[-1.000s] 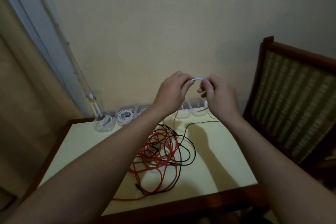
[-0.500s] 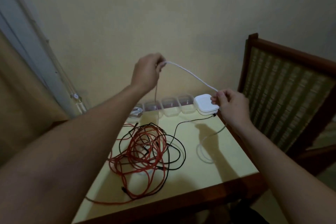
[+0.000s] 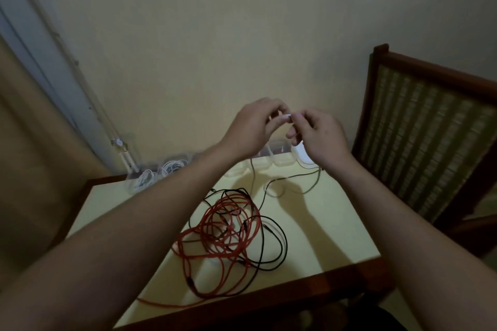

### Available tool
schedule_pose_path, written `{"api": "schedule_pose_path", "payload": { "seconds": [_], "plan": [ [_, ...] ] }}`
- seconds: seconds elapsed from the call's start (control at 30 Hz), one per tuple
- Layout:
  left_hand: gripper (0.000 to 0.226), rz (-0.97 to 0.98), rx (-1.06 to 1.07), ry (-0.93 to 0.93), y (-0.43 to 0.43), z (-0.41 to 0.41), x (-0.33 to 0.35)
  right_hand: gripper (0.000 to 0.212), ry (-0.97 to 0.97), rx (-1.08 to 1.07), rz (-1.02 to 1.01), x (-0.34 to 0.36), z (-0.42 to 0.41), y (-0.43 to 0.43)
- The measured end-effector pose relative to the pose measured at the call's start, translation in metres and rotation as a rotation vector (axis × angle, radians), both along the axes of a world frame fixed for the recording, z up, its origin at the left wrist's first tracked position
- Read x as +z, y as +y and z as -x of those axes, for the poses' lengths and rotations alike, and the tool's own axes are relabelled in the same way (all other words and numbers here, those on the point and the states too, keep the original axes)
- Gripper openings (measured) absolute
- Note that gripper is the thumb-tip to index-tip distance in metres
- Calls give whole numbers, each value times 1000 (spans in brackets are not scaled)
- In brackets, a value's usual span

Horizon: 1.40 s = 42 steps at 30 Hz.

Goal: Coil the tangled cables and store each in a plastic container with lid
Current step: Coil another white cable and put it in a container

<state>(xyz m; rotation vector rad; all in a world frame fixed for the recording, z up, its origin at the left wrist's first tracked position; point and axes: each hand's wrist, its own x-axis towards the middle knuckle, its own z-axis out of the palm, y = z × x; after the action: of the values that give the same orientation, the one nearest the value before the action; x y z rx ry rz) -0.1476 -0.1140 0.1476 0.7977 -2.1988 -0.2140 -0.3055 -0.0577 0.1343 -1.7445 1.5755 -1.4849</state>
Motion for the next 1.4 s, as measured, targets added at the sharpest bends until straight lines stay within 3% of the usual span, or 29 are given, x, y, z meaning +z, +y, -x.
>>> {"api": "schedule_pose_path", "payload": {
  "seconds": [0.07, 0.27, 0.37, 0.47, 0.63, 0.8, 0.87, 0.97, 1.03, 1.17, 1.2, 1.3, 1.4],
  "plan": [
    [12, -114, 32, 22, 7, -1, -17, 27, -2, -4, 5, -4, 0, 0],
    [13, -478, 203, -133, 0, -19, -104, 29, -333, 5, 49, 3, 11, 7],
    [19, -622, 285, -130, -4, -28, -139, 27, -345, 20, 46, 2, 21, 12],
    [21, -565, 360, -7, -14, -17, -123, 28, -242, -56, 8, -9, 34, 14],
    [25, -229, 424, 438, -43, -10, -36, 28, -96, -213, -169, -48, 44, 18],
    [23, 24, 331, 550, -46, -14, 23, 19, -28, -157, -388, -58, 35, 23],
    [24, 68, 275, 491, -41, -14, 26, 16, -44, -158, -330, -41, 27, 26],
    [23, 104, 167, 372, -25, -6, 19, 51, -74, -188, -141, -14, 15, 22],
    [21, 86, 110, 333, -15, 0, 9, 61, 13, -157, -34, -3, 8, 16],
    [18, 59, 70, 259, 3, 7, -12, 23, 244, -90, -22, 9, 1, 7],
    [17, 47, 86, 258, 6, 8, -18, 24, 258, -81, -31, 8, 3, 7],
    [20, -36, 160, 235, 9, 5, -46, 26, 191, -110, 35, 3, 8, 10],
    [23, -255, 232, 41, 7, -10, -89, 26, -26, -128, 98, 6, 11, 18]
  ]
}}
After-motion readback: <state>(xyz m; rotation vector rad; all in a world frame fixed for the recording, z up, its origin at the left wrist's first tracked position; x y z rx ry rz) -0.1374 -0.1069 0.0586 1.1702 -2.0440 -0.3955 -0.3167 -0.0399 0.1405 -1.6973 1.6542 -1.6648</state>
